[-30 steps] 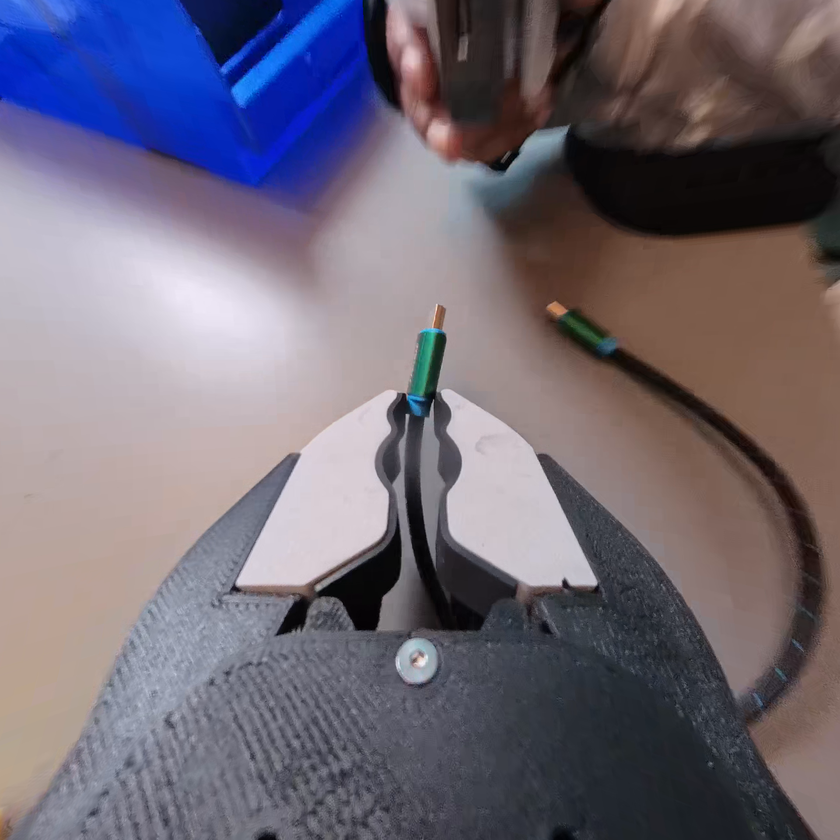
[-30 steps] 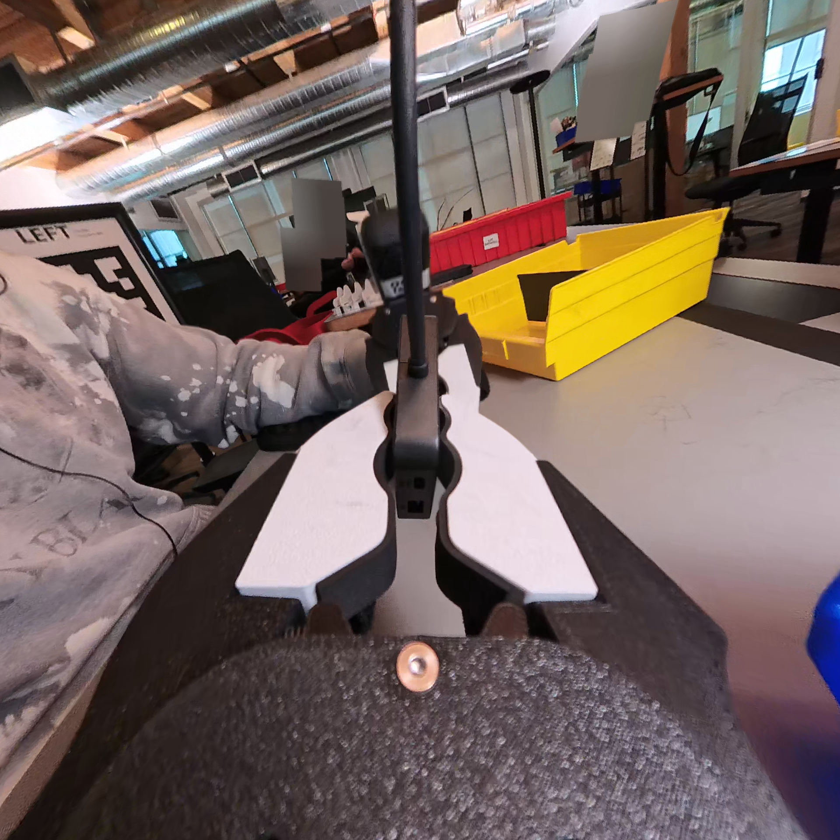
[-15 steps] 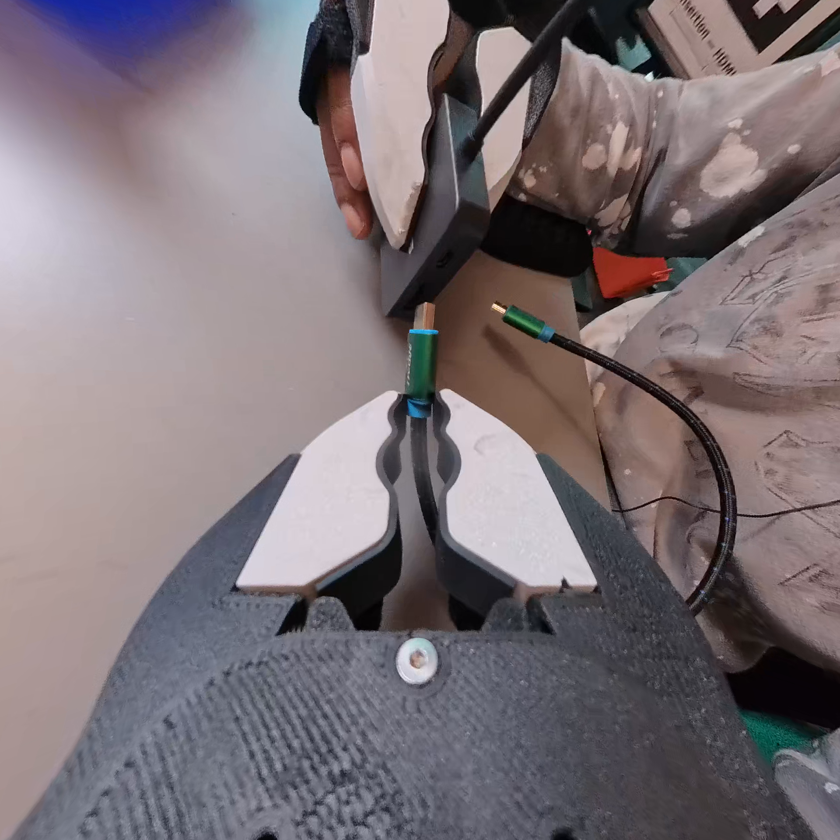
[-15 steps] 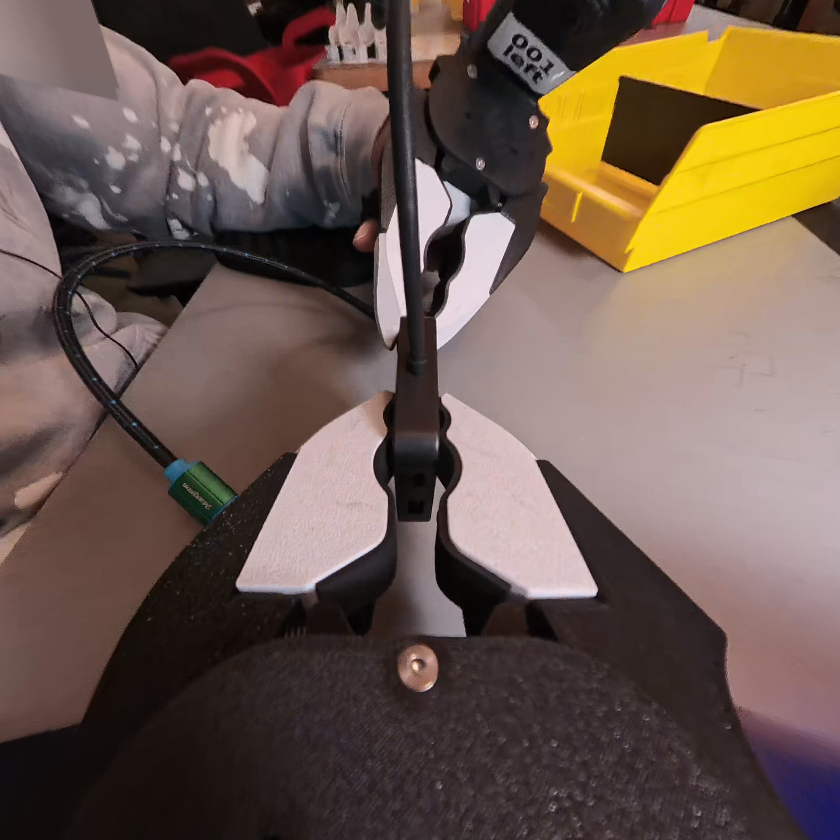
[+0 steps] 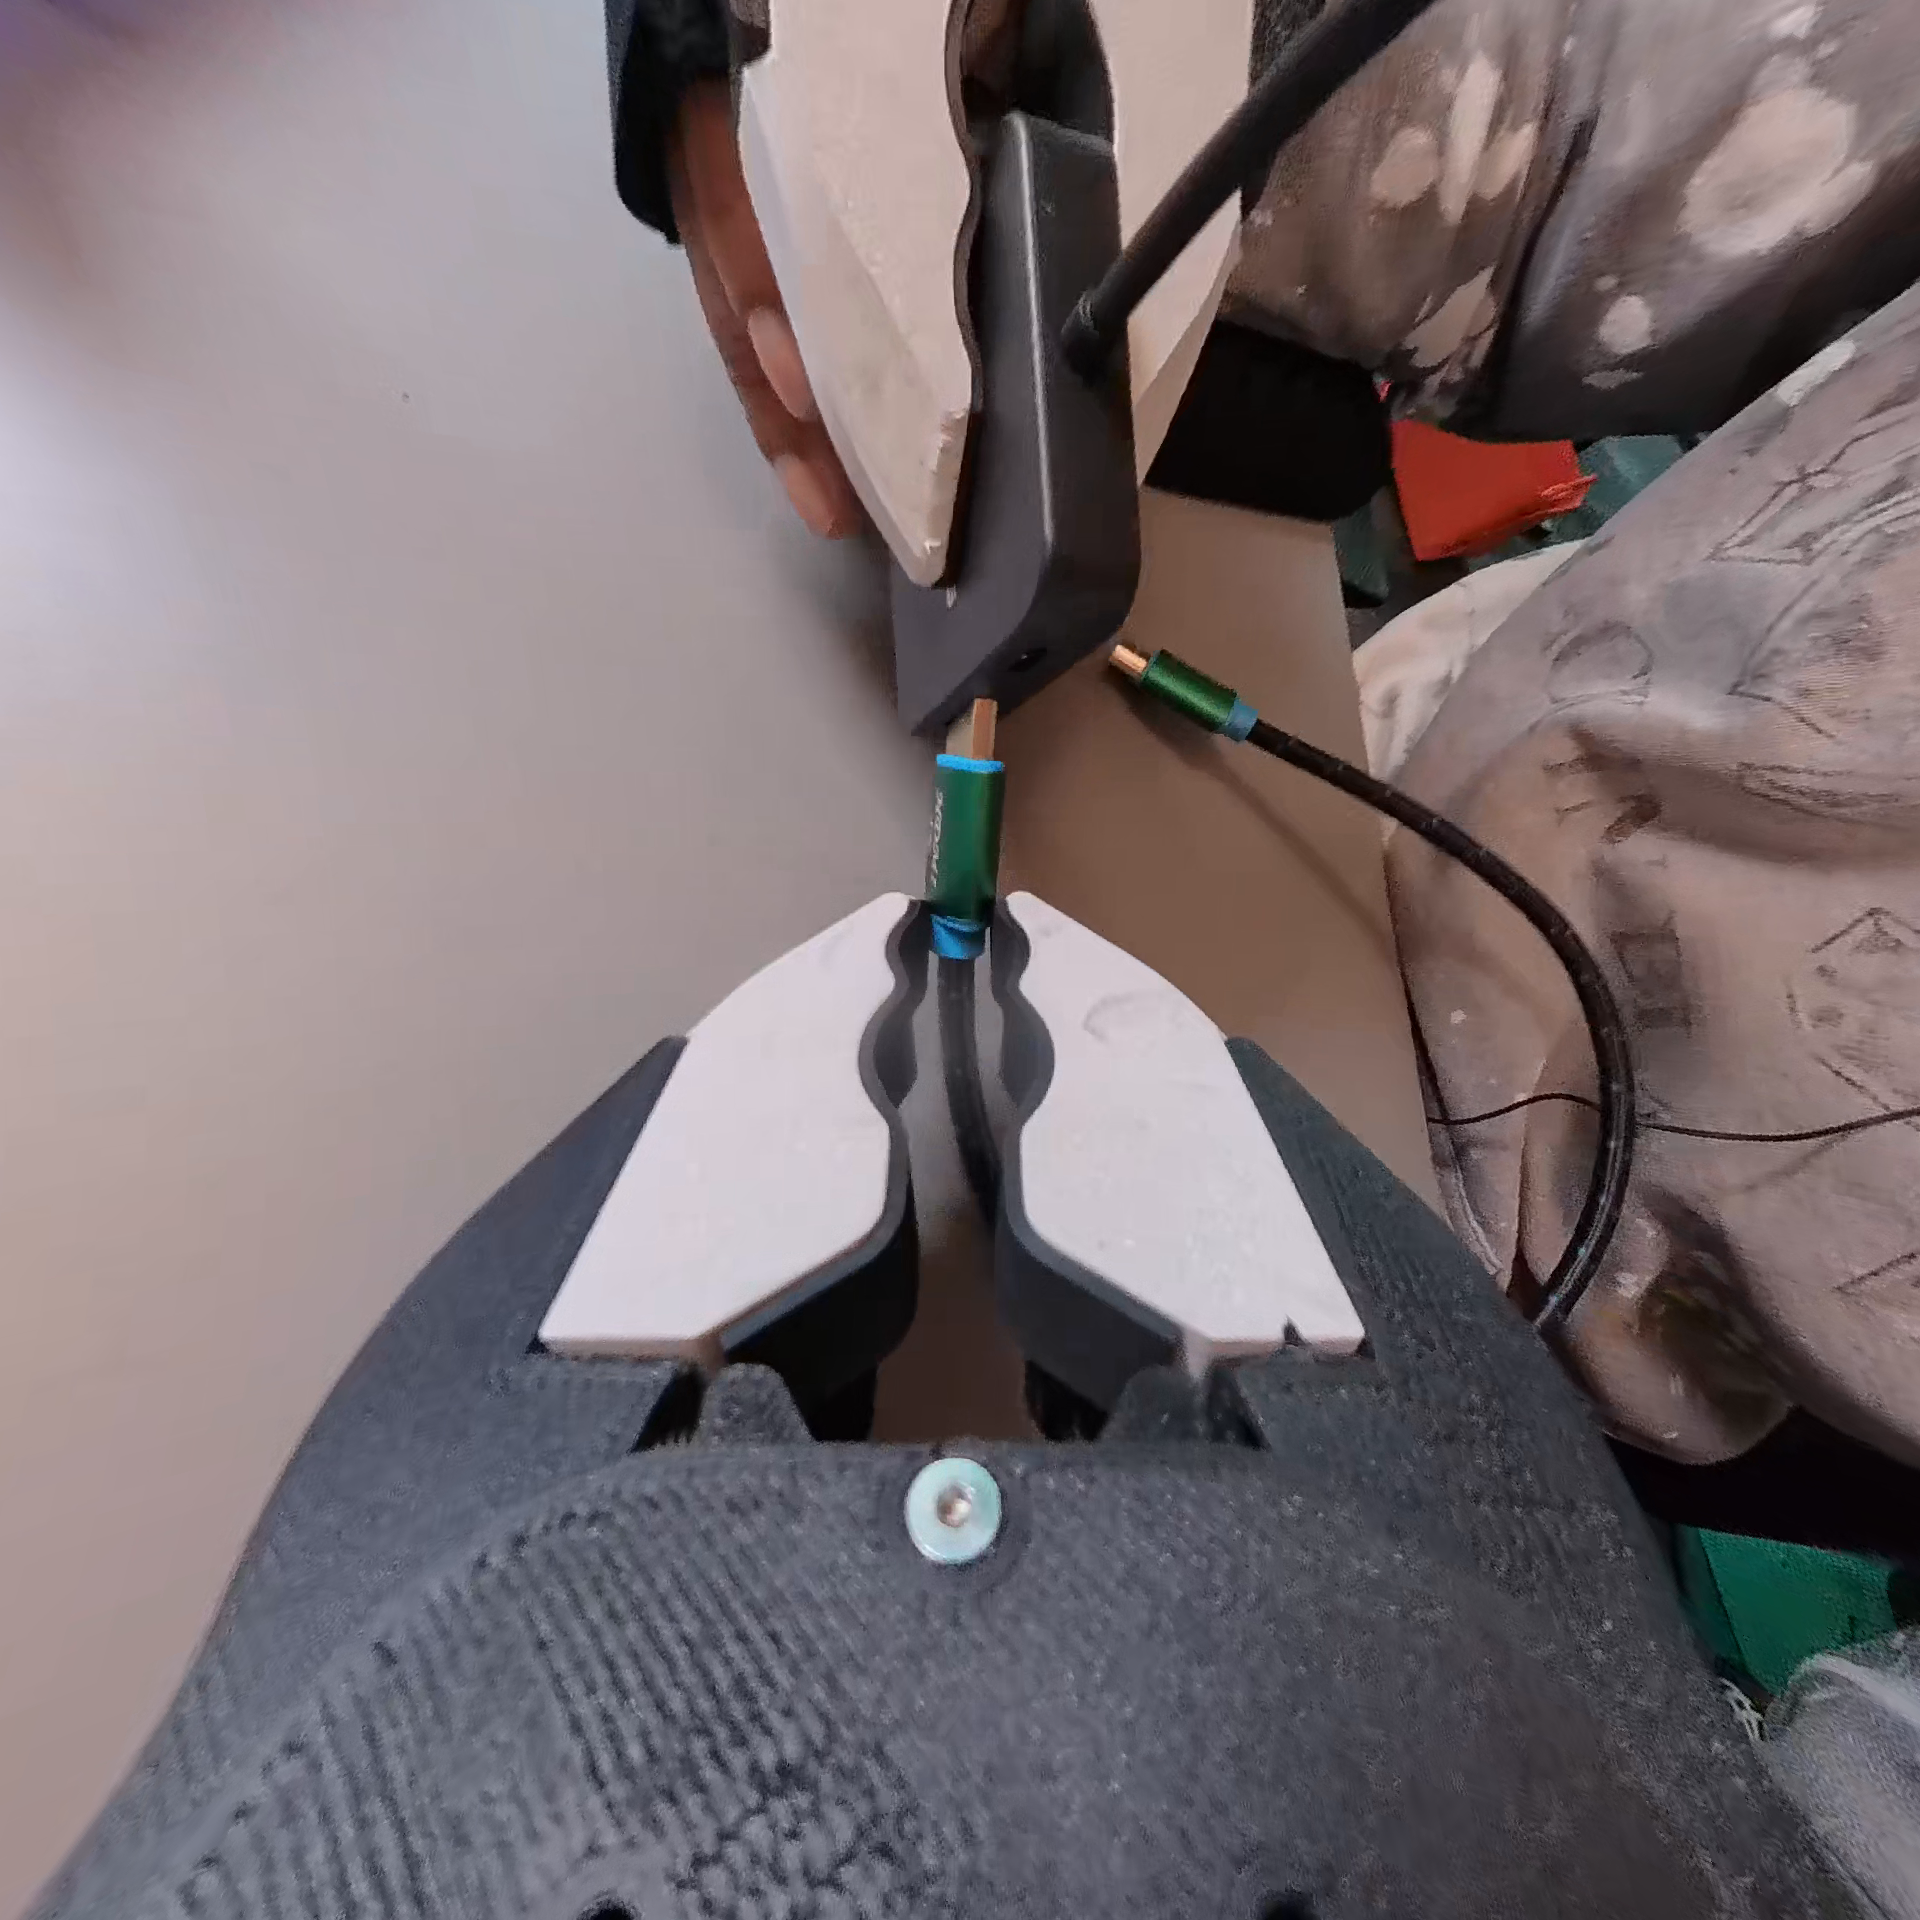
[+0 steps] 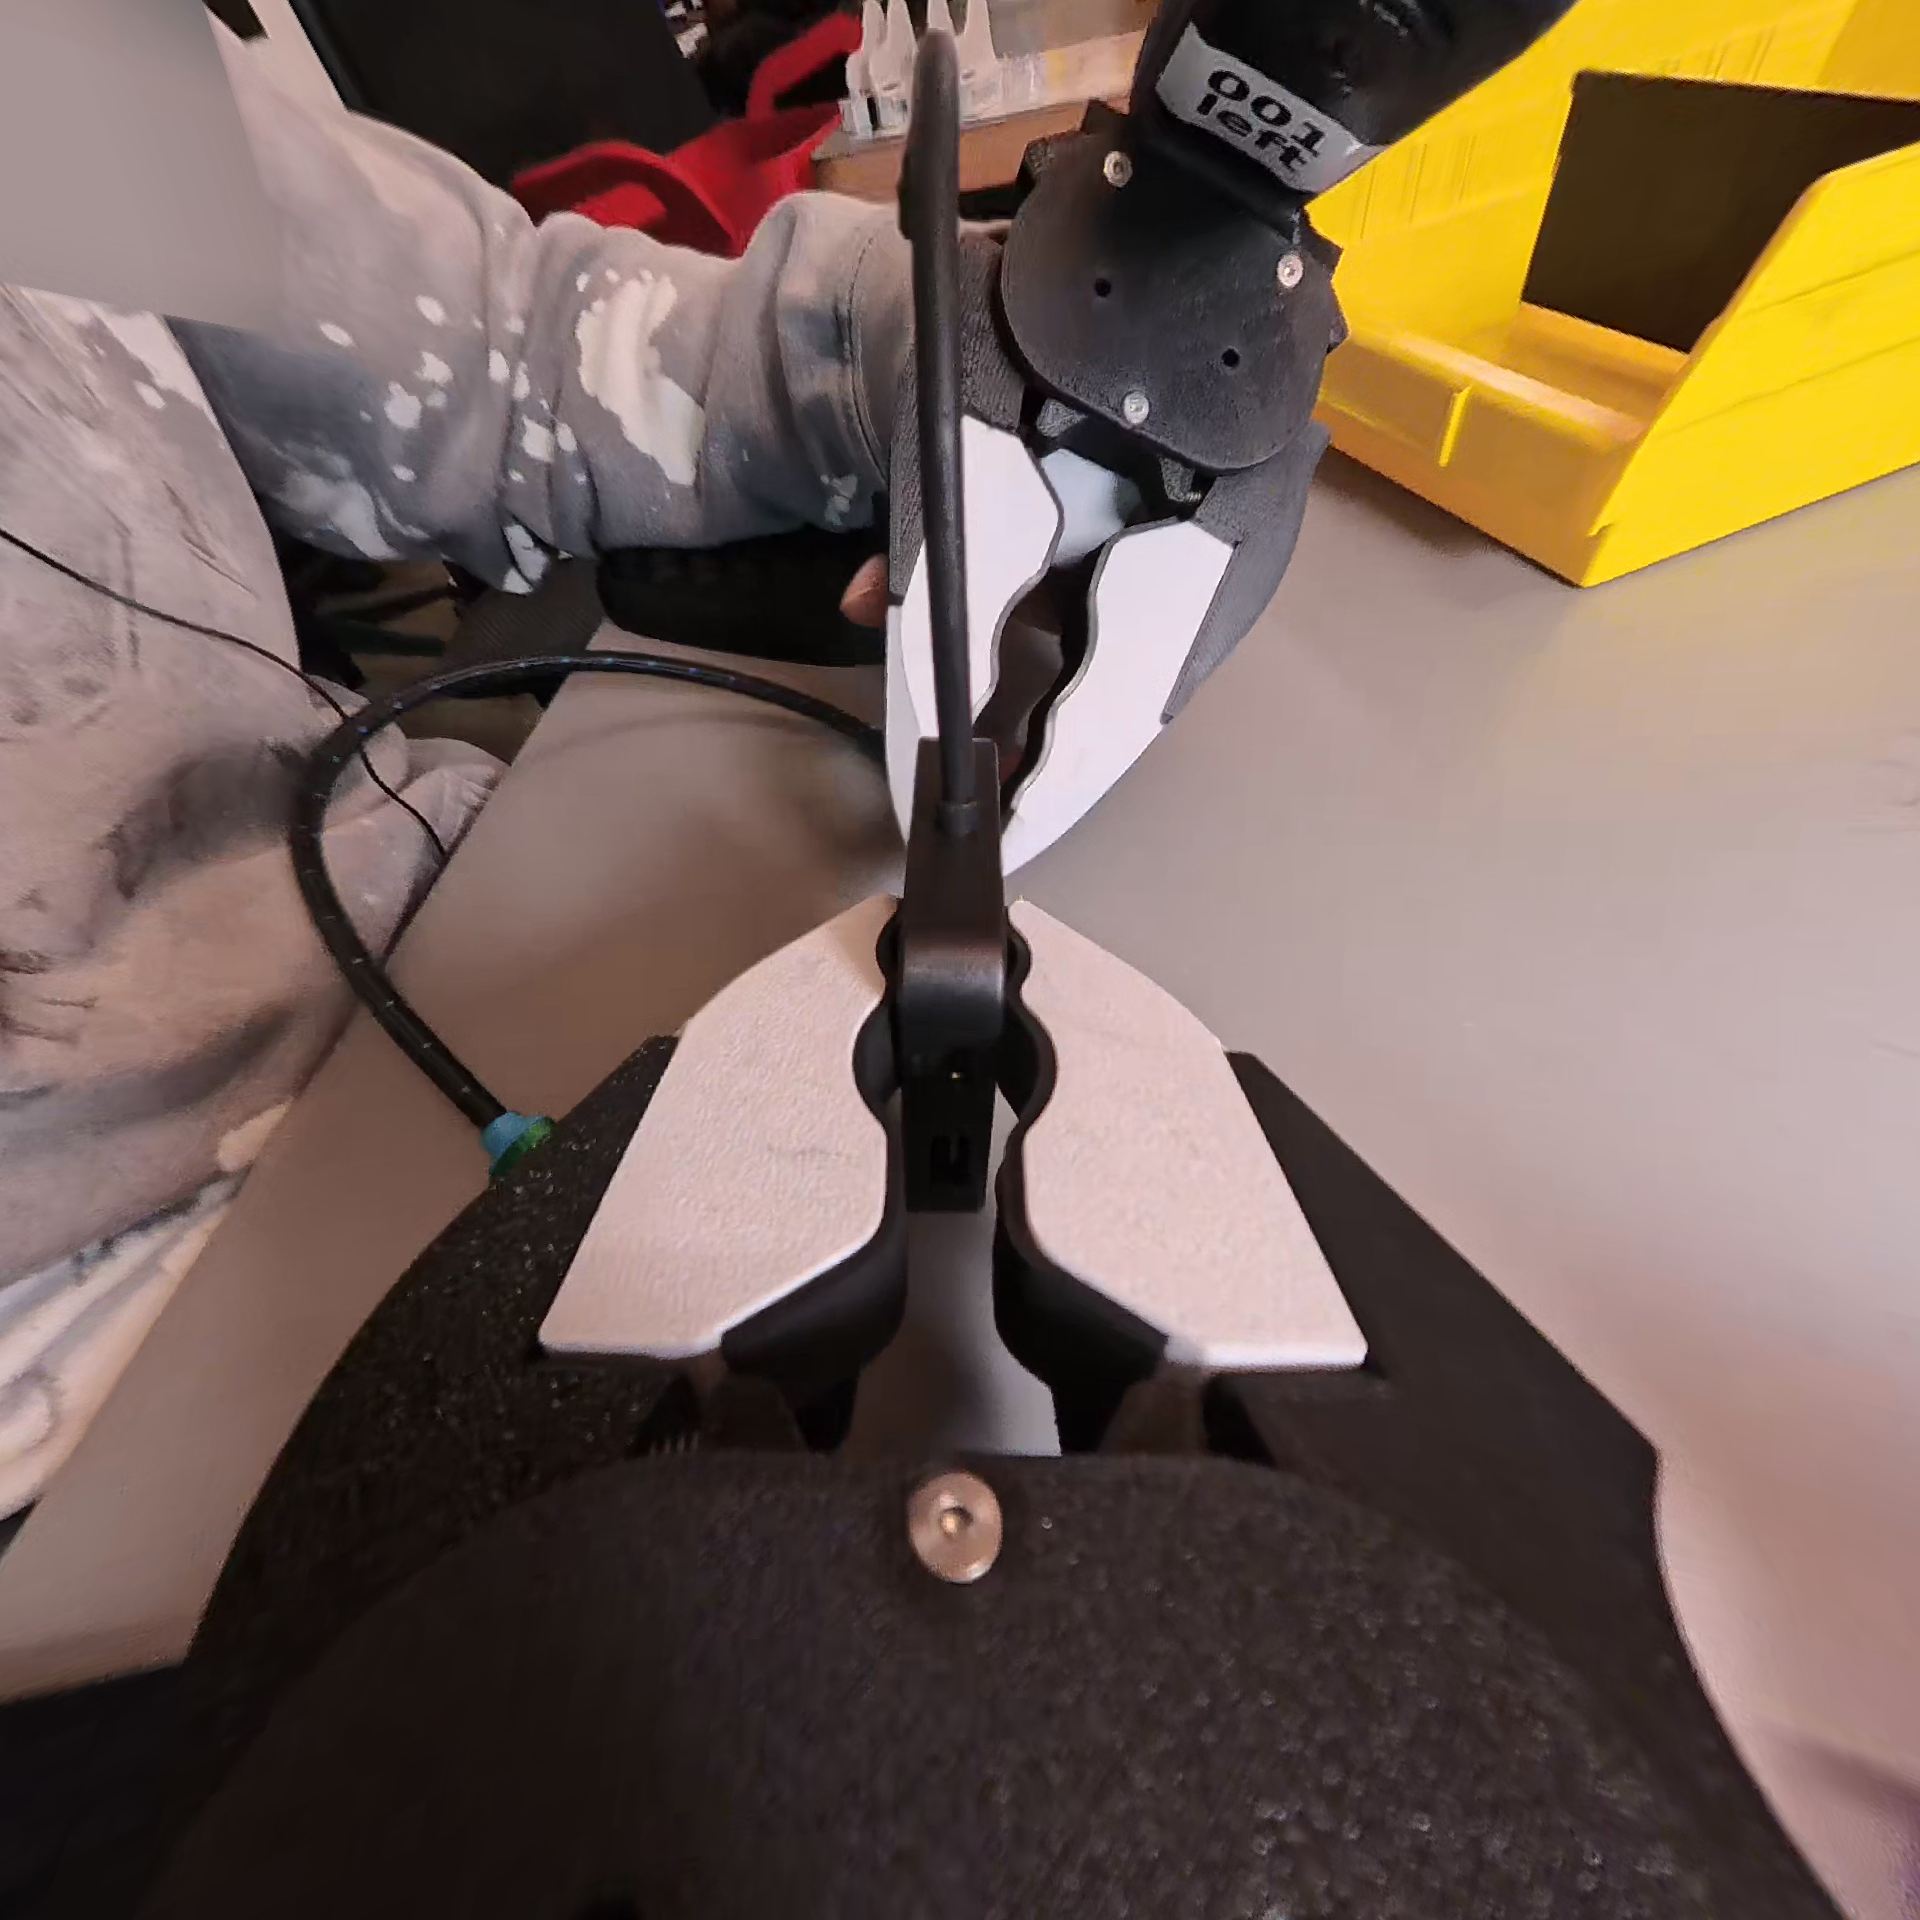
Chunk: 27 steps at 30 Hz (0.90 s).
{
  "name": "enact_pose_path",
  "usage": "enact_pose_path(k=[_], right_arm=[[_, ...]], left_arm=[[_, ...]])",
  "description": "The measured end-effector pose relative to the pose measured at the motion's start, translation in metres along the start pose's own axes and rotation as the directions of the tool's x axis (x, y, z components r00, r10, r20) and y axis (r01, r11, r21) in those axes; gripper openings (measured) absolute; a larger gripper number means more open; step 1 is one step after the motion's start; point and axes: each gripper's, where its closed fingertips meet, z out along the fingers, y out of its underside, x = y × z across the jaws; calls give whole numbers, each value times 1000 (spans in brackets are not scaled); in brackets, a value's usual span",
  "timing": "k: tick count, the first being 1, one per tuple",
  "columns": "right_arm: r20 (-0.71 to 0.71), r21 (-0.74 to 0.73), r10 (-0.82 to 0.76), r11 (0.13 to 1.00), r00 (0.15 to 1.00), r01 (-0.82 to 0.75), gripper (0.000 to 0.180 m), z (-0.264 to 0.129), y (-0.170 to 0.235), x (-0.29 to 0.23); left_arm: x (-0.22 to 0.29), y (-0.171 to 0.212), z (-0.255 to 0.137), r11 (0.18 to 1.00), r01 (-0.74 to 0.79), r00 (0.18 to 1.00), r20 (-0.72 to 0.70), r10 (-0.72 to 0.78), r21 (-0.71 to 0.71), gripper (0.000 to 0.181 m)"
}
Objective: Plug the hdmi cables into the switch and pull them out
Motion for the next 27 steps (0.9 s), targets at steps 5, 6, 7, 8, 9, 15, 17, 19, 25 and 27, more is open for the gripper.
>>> enact_pose_path(k=[5,6,7,8,9,15,17,19,25,27], right_arm=[[4,-55,-15,998,1000,16,13,-1,2,-5],[-11,-79,-27,997,1000,26,13,0,6,-4],[-19,-104,-32,994,999,30,13,2,10,-3],[-23,-123,-39,992,999,36,13,3,13,-3],[-25,-130,-46,991,999,42,13,5,14,-3],[-24,-101,-33,994,999,31,13,9,9,-3],[-10,-104,-25,994,1000,23,13,10,10,-5],[7,-77,-7,997,1000,8,13,9,7,-7],[-6,76,49,996,999,-48,13,-4,-15,-1],[-30,118,45,992,999,-42,13,-5,-20,3]], left_arm=[[4,-3,-3,1000,12,999,-32,-11,22,13],[3,-1,-2,1000,26,999,-25,-26,9,12],[1,1,-1,999,45,999,-19,-45,-8,12],[1,4,1,998,63,998,-16,-64,-27,12],[0,7,3,996,76,997,-14,-76,-45,12],[0,13,7,992,65,997,42,-61,-106,12],[1,14,8,992,47,998,52,-41,-118,12],[3,13,8,994,20,999,40,-15,-111,12],[4,-15,-9,995,19,1000,-17,-18,94,12],[4,-19,-15,992,20,1000,-18,-17,128,12]])
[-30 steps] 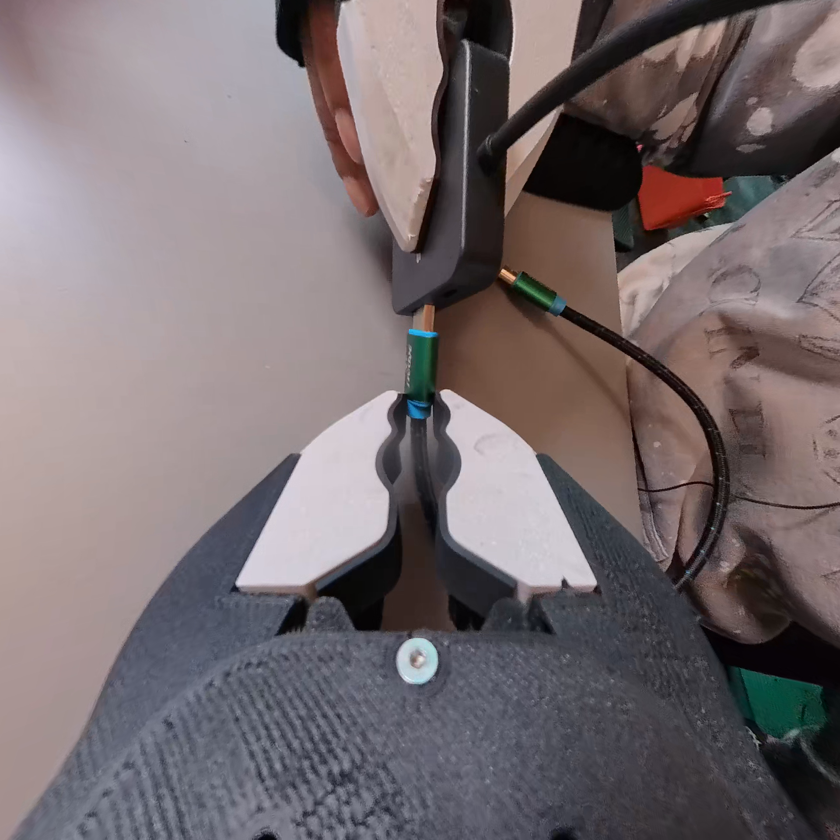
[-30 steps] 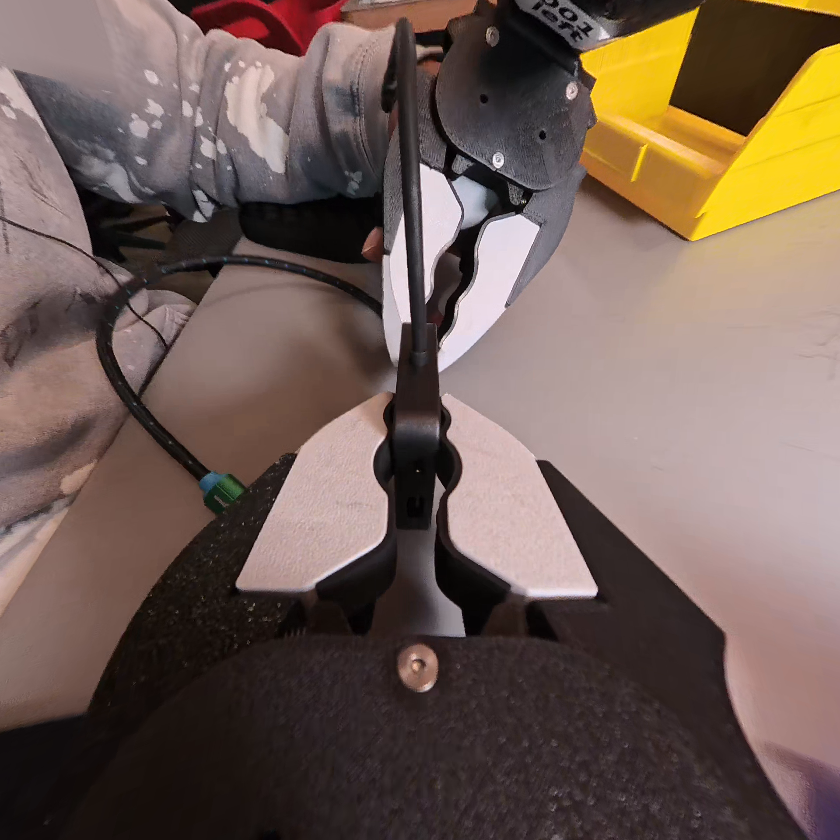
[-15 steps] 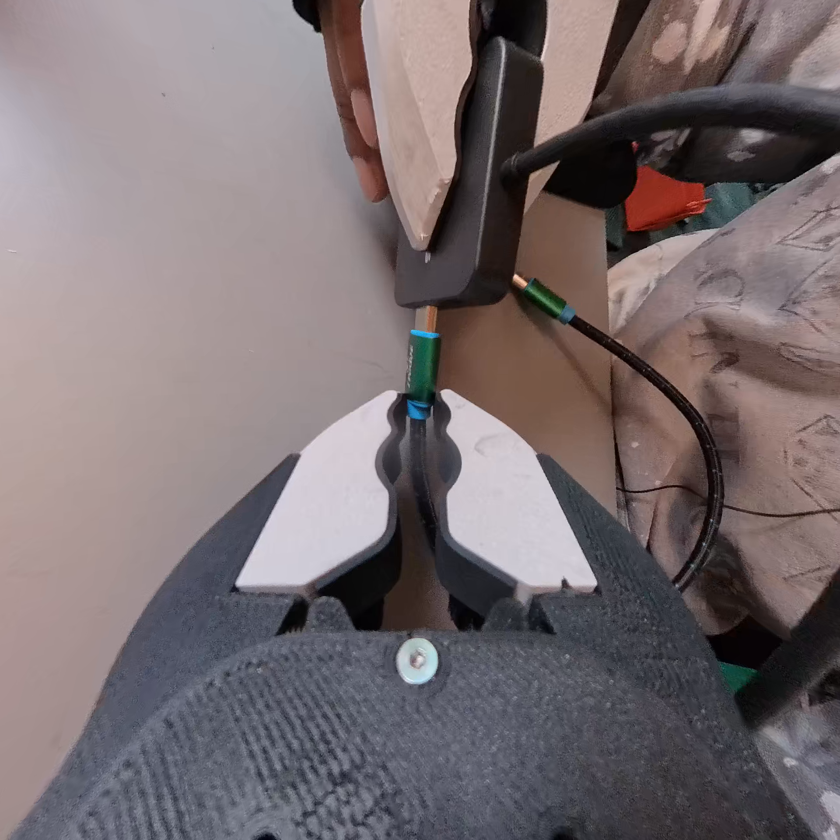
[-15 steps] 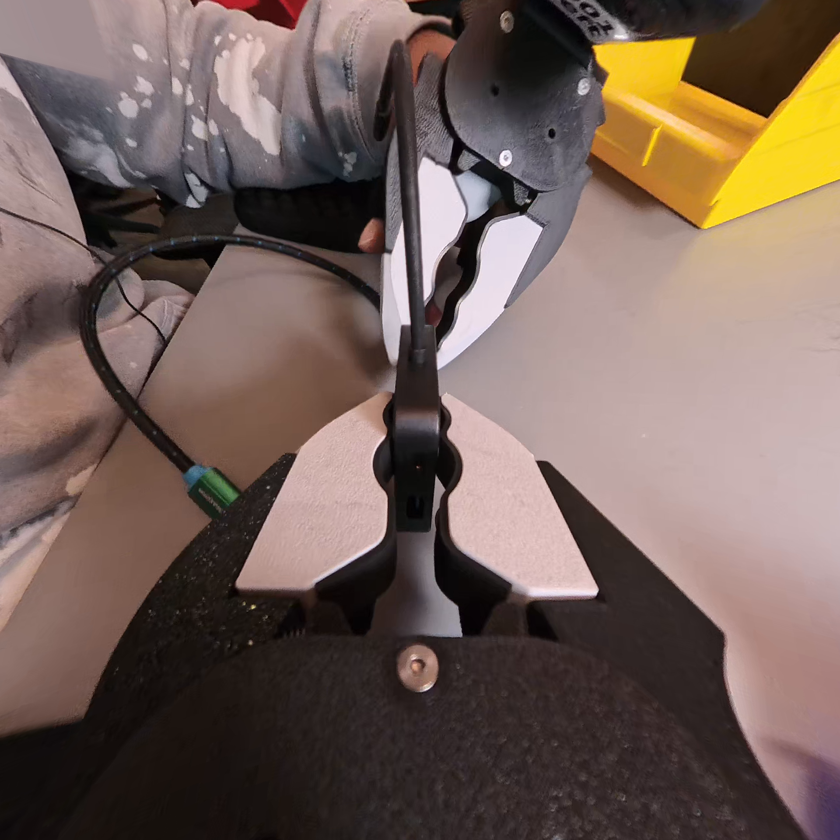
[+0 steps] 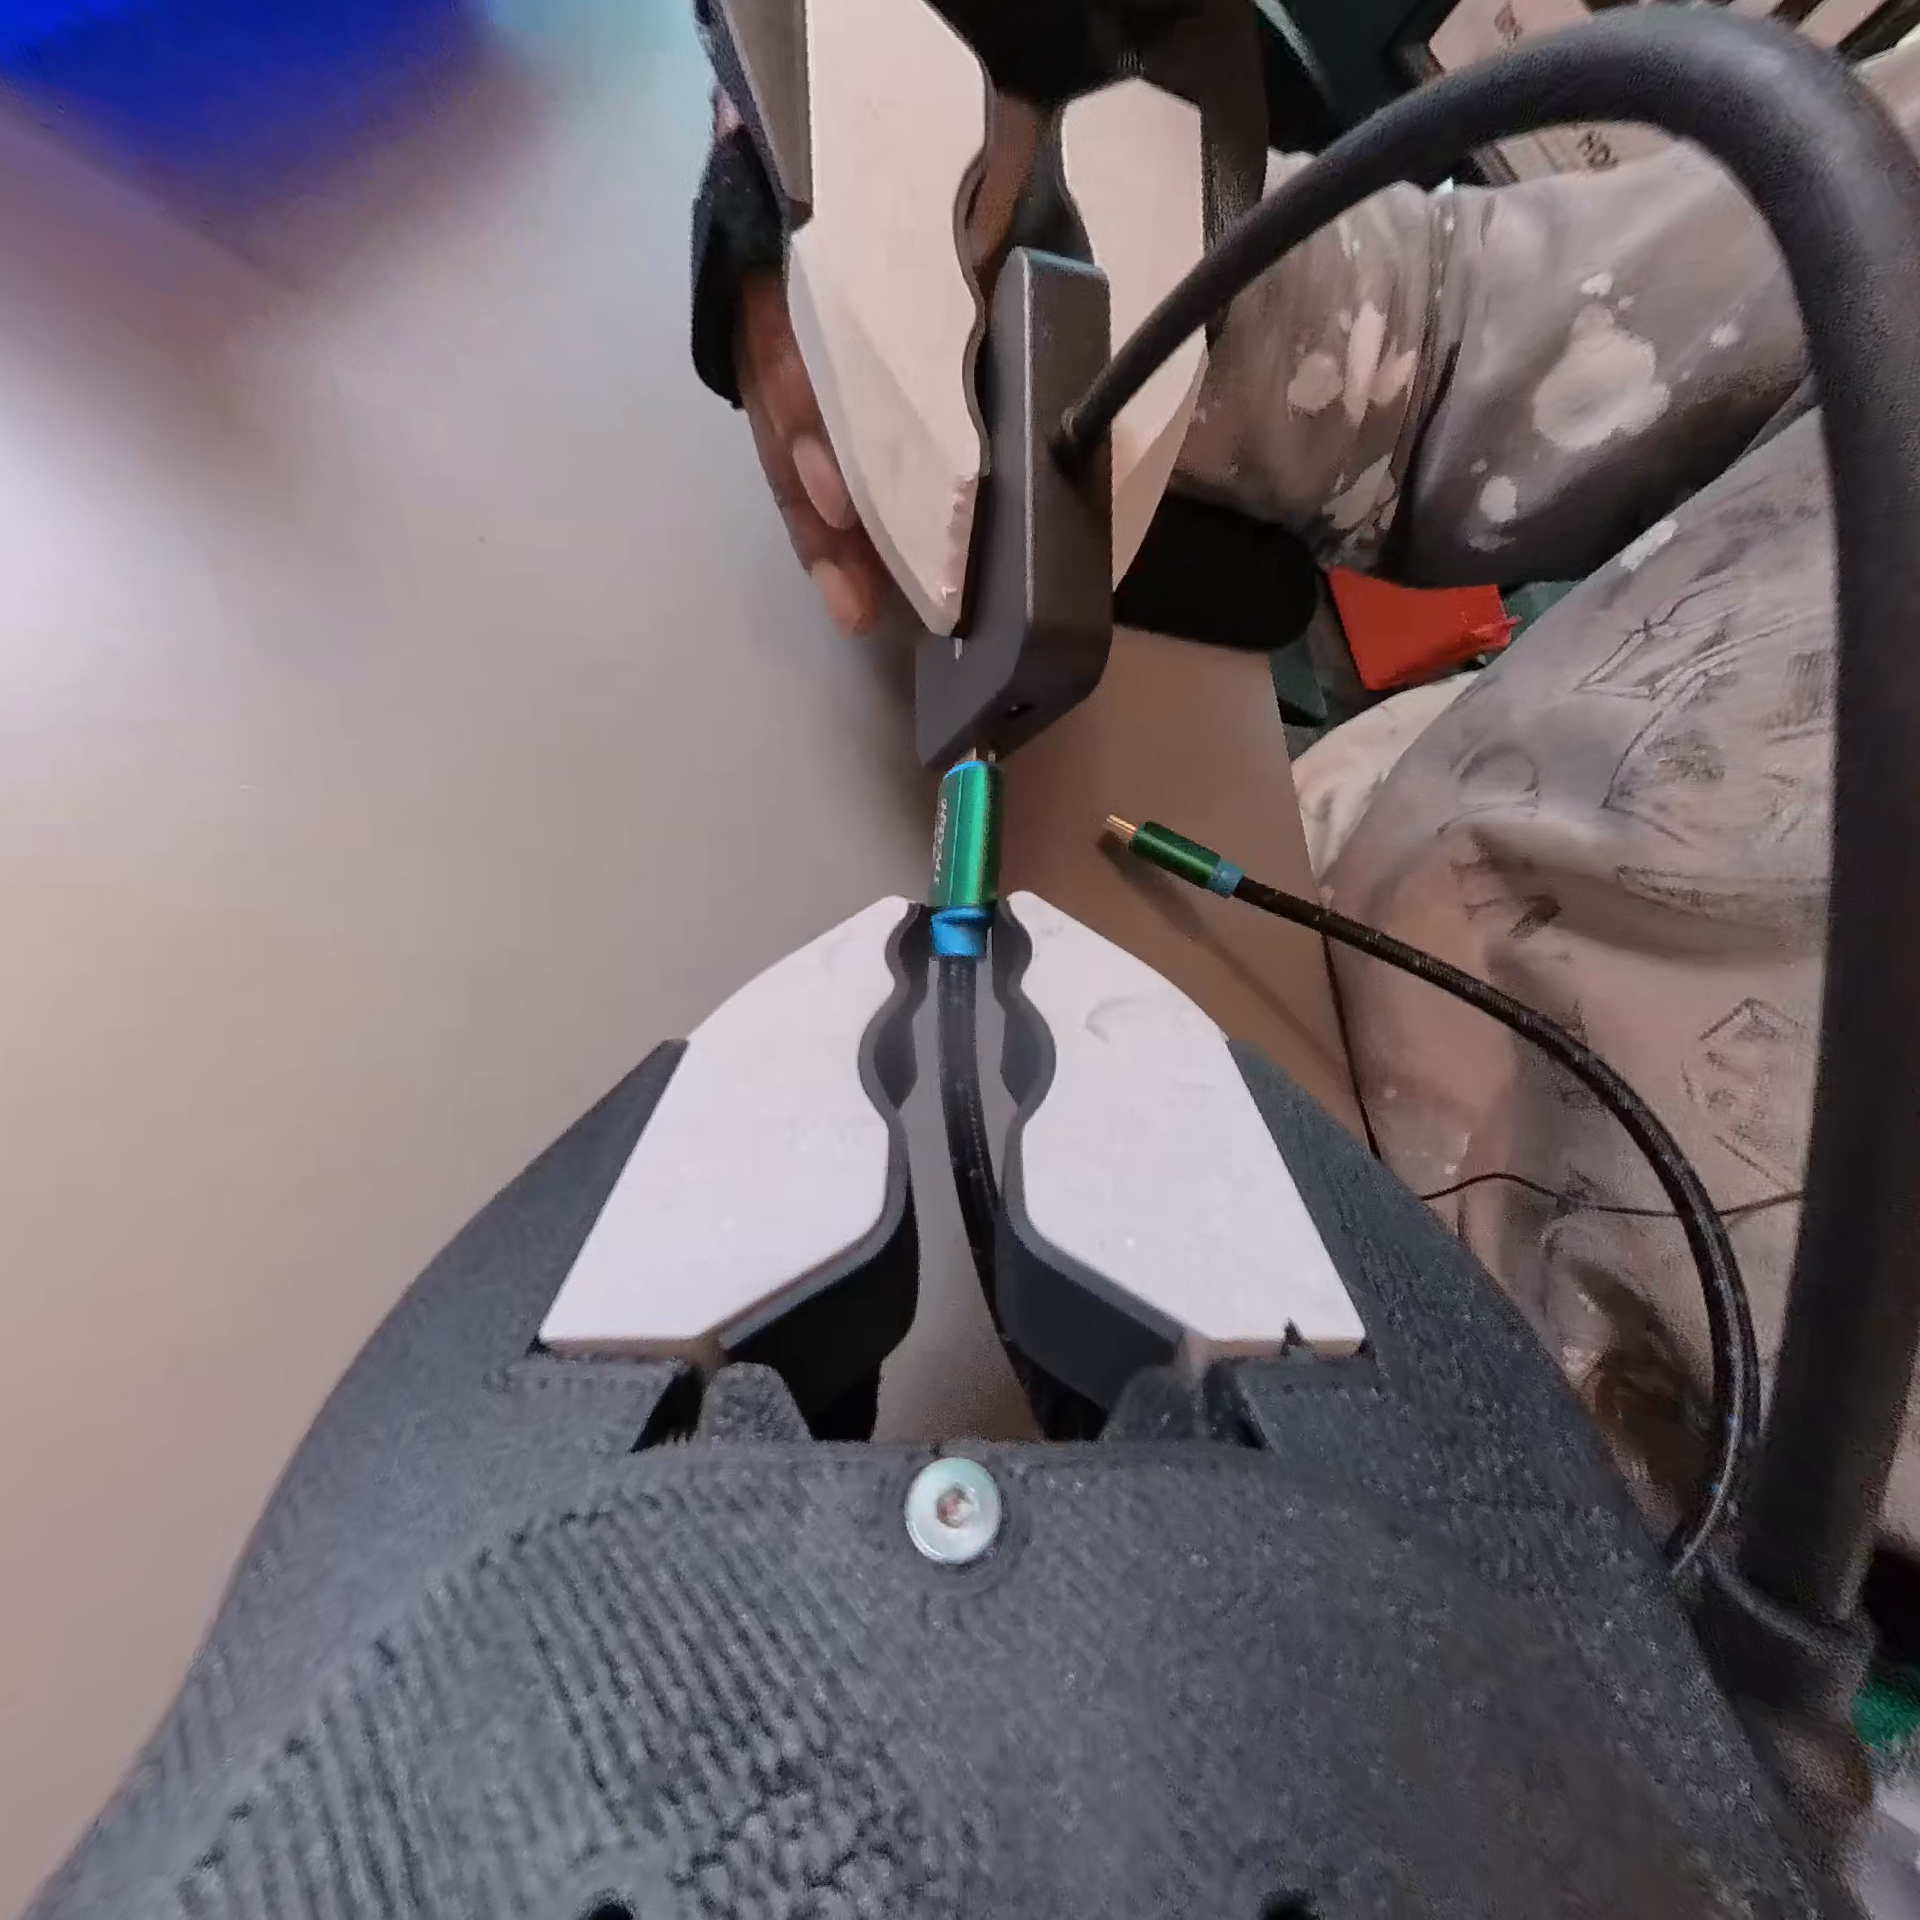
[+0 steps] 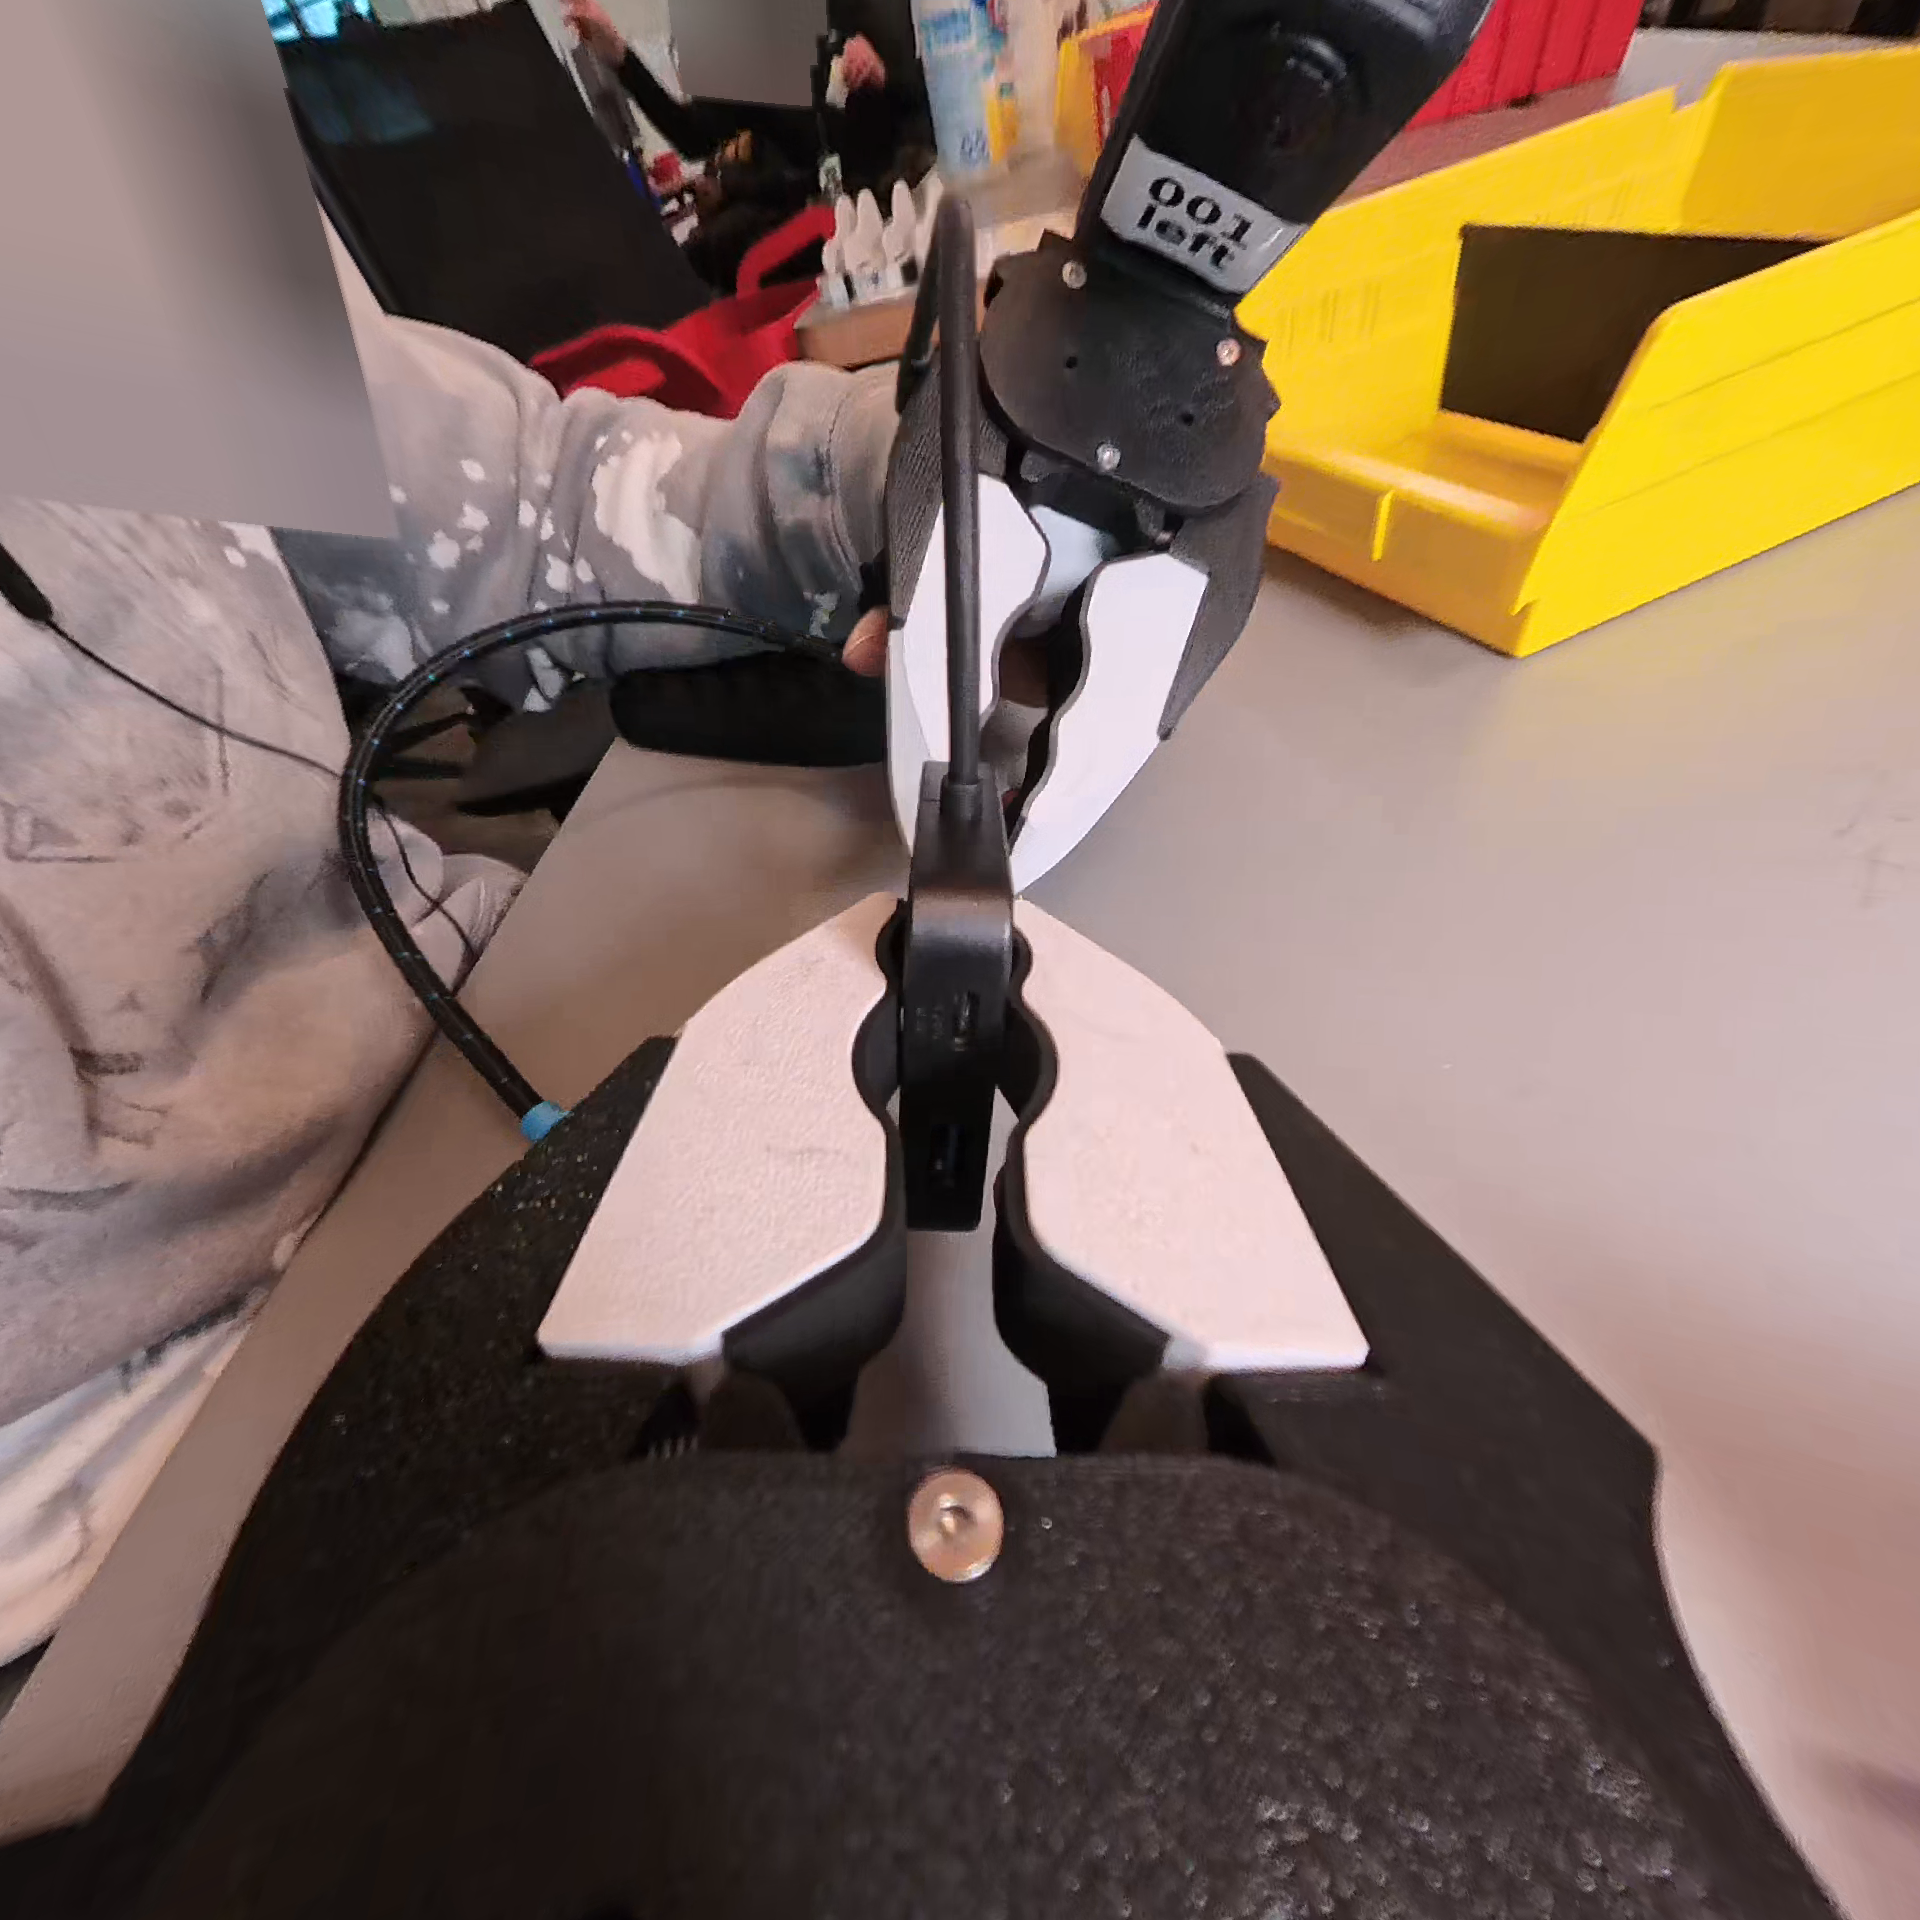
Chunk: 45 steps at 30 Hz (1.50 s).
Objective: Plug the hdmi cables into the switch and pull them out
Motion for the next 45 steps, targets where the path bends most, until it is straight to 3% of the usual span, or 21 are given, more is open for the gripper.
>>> enact_pose_path(k=[4,16,30,35,41,45], right_arm=[[-56,146,18,989,998,-10,13,-4,-23,7],[-107,411,86,911,990,-35,14,-7,-57,11],[-147,127,-61,989,987,80,15,-5,-29,7],[-162,107,-85,989,983,103,14,-4,-27,8],[-196,241,-36,967,980,84,14,-5,-38,14],[-216,254,-37,963,976,93,14,-2,-37,15]], left_arm=[[-1,-18,-15,988,57,998,-45,-51,147,13],[6,-39,-35,953,59,994,-105,-28,298,13],[3,-32,-32,966,22,998,-64,-5,256,13],[1,-28,-27,974,21,999,-46,-11,226,13],[0,-40,-35,947,42,998,-60,-24,320,13],[0,-40,-36,948,28,999,-47,-14,318,13]])
